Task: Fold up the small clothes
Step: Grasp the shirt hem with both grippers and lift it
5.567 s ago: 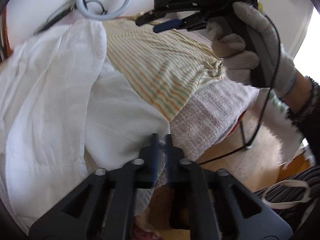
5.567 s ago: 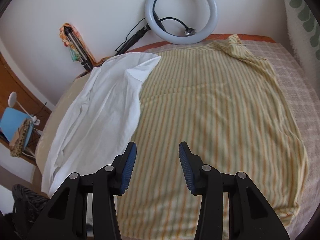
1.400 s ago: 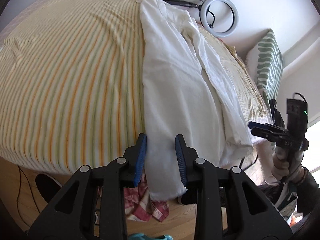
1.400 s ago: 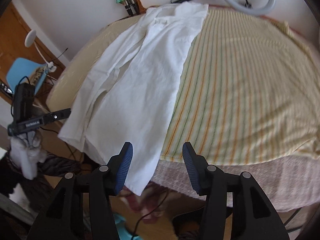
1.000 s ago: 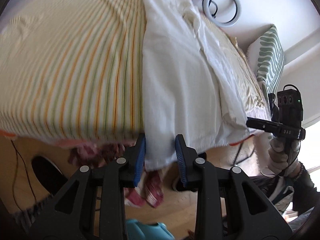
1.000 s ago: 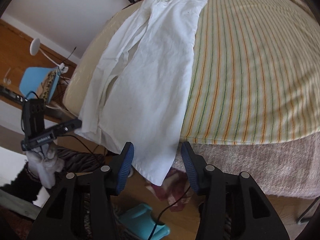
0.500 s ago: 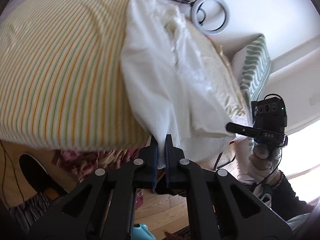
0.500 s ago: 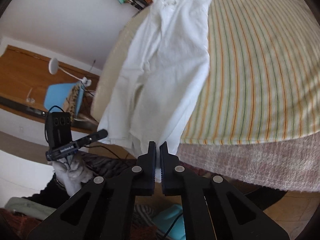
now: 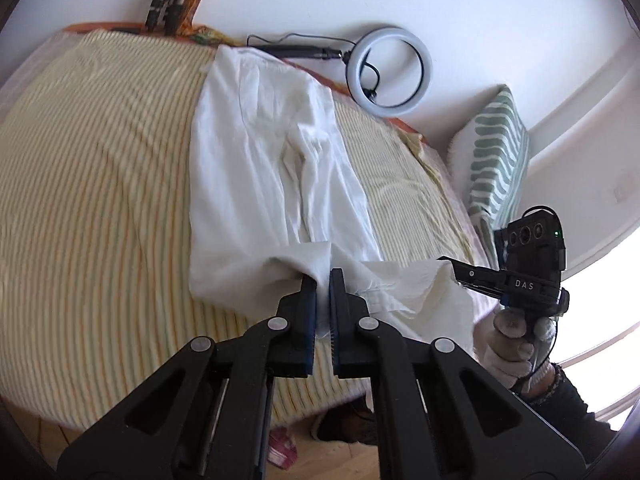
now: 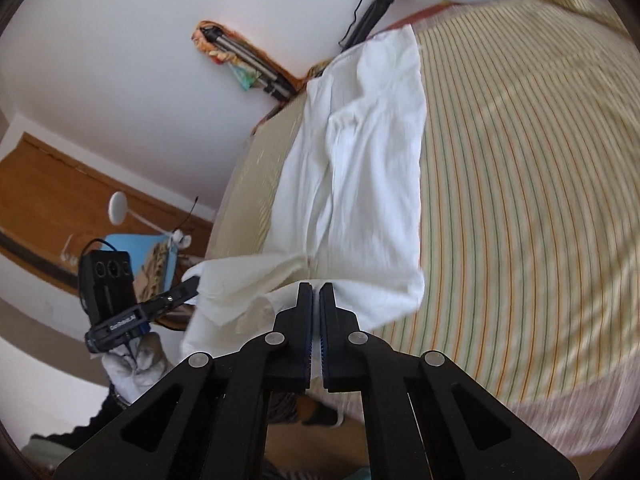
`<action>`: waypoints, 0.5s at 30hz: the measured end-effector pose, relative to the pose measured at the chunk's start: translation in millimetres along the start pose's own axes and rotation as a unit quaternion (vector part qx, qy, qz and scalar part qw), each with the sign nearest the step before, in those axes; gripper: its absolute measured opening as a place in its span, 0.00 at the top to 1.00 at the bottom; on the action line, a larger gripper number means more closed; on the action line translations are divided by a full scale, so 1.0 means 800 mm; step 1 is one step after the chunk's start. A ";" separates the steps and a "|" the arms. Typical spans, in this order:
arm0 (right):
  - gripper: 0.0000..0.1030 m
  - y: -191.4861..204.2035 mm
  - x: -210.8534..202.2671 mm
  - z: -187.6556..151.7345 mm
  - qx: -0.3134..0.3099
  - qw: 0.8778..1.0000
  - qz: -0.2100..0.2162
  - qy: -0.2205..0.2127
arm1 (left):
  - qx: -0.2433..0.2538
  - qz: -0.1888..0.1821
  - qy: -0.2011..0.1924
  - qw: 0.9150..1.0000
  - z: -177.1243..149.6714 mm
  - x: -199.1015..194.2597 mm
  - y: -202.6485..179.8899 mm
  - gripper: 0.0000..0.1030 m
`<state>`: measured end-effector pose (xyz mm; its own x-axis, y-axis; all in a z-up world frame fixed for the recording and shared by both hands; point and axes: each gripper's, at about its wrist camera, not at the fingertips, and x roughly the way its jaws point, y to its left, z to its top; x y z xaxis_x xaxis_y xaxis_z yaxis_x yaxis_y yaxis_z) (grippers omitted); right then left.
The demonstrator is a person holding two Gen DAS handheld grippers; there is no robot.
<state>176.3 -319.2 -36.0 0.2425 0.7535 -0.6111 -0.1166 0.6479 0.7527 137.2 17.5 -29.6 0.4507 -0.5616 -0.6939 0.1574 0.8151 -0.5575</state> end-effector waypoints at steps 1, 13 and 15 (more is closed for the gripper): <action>0.98 0.000 0.006 0.012 0.000 1.000 -0.004 -0.002 | -0.002 0.003 0.000 1.000 0.008 0.003 0.002 0.97; 0.98 -0.044 0.053 0.107 0.038 0.998 -0.046 -0.005 | -0.011 0.040 0.018 0.999 0.082 0.071 0.051 0.97; 0.98 -0.057 0.059 0.112 0.052 0.997 -0.048 -0.003 | -0.006 0.042 0.021 0.999 0.090 0.082 0.056 0.97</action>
<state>279.5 -323.0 -77.4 0.2543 0.6876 -0.6801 0.0085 0.7016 0.7125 237.2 27.5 -67.1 0.4248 -0.4969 -0.7567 0.1094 0.8580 -0.5019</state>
